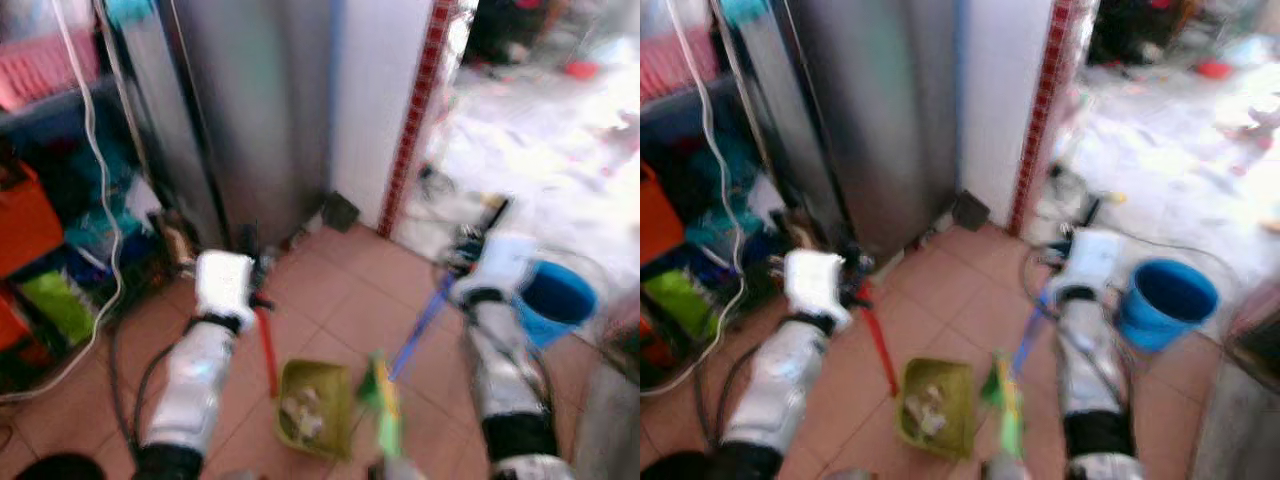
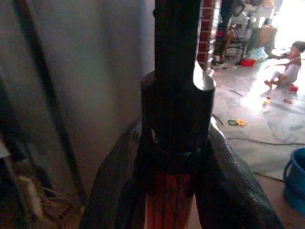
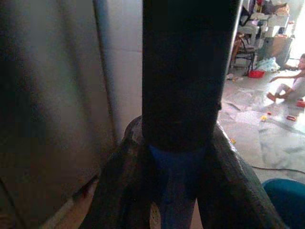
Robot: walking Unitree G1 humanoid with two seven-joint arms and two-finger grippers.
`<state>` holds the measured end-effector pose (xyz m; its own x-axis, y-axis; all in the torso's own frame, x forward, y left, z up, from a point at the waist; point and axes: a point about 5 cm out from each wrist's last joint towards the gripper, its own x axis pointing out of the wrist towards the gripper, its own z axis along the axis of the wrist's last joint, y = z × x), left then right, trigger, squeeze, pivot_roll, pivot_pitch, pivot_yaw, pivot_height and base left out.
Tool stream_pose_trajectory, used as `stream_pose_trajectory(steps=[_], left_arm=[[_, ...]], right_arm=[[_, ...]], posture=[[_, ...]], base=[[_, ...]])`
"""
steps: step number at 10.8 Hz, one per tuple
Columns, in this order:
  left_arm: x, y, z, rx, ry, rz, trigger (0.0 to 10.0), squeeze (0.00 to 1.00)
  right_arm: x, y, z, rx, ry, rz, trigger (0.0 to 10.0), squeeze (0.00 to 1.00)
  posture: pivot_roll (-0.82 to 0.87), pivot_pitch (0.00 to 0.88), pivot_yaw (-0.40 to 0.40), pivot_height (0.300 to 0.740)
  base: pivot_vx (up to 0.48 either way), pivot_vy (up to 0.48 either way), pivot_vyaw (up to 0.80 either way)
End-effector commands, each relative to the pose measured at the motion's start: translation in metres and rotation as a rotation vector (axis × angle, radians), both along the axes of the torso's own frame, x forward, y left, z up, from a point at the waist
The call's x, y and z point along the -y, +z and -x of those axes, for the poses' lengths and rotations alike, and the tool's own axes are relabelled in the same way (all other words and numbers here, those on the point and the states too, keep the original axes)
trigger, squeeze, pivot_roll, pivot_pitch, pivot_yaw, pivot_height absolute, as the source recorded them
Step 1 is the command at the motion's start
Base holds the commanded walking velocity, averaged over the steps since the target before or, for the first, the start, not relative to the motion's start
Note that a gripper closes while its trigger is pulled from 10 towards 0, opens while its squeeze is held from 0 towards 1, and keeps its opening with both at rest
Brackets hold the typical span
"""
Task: Sweep floor
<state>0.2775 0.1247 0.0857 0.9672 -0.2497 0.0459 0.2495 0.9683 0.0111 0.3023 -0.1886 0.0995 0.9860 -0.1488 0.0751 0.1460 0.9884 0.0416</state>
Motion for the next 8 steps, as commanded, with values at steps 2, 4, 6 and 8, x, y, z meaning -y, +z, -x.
stream_pose_trajectory(steps=[2, 4, 6, 8], left_arm=[[0.0009, 0.0143, -0.0053, 0.070, -0.002, -0.010, 10.0, 0.00], [-0.0003, 0.0153, -0.0053, 0.083, -0.002, -0.020, 10.0, 0.00], [-0.0004, 0.0150, -0.0053, 0.080, -0.001, -0.013, 10.0, 0.00], [-0.0010, 0.0175, -0.0059, 0.093, -0.019, 0.007, 10.0, 0.00]], right_arm=[[0.0061, 0.0052, -0.0015, 0.016, -0.018, 0.012, 10.0, 0.00], [0.0042, 0.0044, -0.0014, 0.013, -0.018, 0.014, 10.0, 0.00], [0.0041, 0.0047, -0.0027, 0.012, -0.019, 0.015, 10.0, 0.00], [0.0030, 0.0048, -0.0038, 0.013, -0.017, 0.015, 10.0, 0.00]], posture=[[-0.07, 0.000, 0.015, 0.740], [-0.07, 0.000, 0.015, 0.740], [-0.07, 0.000, 0.015, 0.740], [-0.07, 0.000, 0.018, 0.740]], base=[[0.000, 0.480, 0.00], [0.000, 0.000, 0.00], [0.000, 0.000, 0.00], [0.000, 0.369, -0.66]])
